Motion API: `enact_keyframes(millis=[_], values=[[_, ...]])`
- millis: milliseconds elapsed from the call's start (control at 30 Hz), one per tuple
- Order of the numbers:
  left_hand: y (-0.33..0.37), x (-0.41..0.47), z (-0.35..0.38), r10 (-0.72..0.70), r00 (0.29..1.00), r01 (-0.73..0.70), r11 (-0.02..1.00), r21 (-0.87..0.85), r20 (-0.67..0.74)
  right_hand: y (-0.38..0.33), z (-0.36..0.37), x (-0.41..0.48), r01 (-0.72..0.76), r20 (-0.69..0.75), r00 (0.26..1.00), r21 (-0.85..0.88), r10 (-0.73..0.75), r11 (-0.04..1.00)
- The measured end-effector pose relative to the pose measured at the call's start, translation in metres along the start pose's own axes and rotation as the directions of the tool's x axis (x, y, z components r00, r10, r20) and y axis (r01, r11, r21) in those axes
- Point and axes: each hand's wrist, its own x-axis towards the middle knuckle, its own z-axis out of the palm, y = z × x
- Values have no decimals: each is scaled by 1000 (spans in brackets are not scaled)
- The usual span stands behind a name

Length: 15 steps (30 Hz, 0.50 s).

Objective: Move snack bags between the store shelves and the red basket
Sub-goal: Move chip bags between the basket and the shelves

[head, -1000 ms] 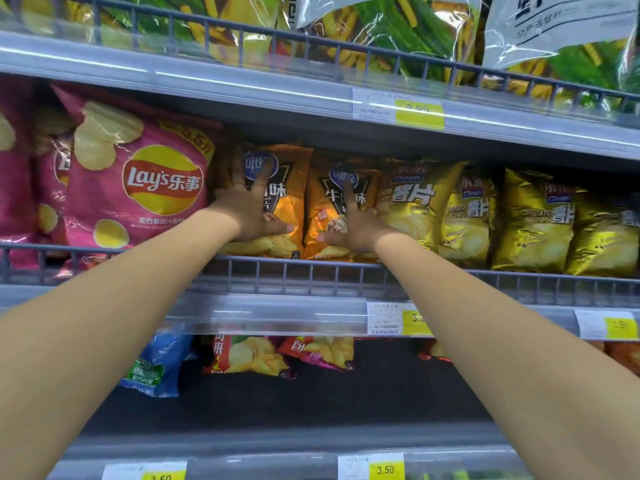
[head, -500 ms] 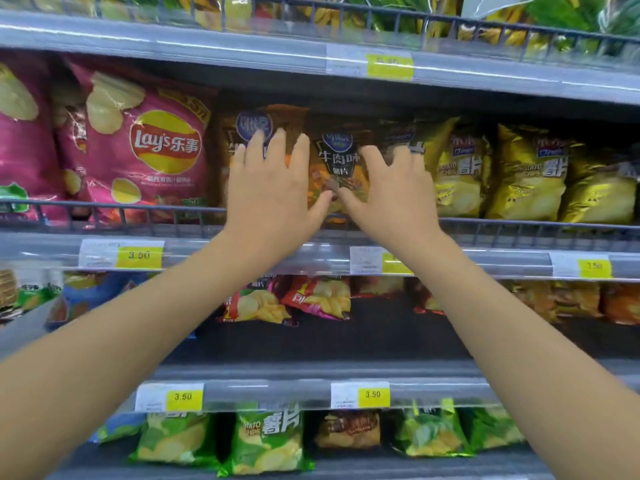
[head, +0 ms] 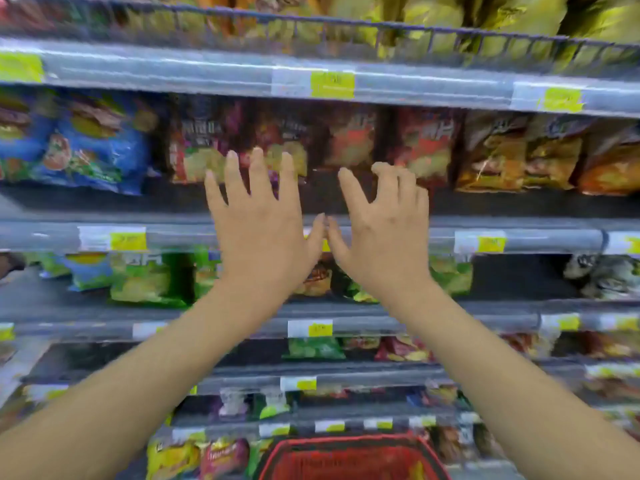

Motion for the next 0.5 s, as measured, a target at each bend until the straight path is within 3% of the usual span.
enact_keyframes(millis=[133, 233, 367, 500], values=[[26, -49, 49, 11, 985, 0, 998, -67, 170, 15, 29, -74, -100, 168, 981, 14, 96, 995], [27, -98, 89, 30, 975, -18, 998, -56, 221, 22, 50, -137, -165, 311, 937, 3, 156, 986], [23, -178, 135, 17, 915, -20, 1000, 4, 403, 26, 71, -240, -251, 483, 840, -59, 247, 966], [25, -269, 172, 30, 882, -30, 1000, -7, 471, 18, 80, -354, -322, 612, 720, -123, 327, 939]])
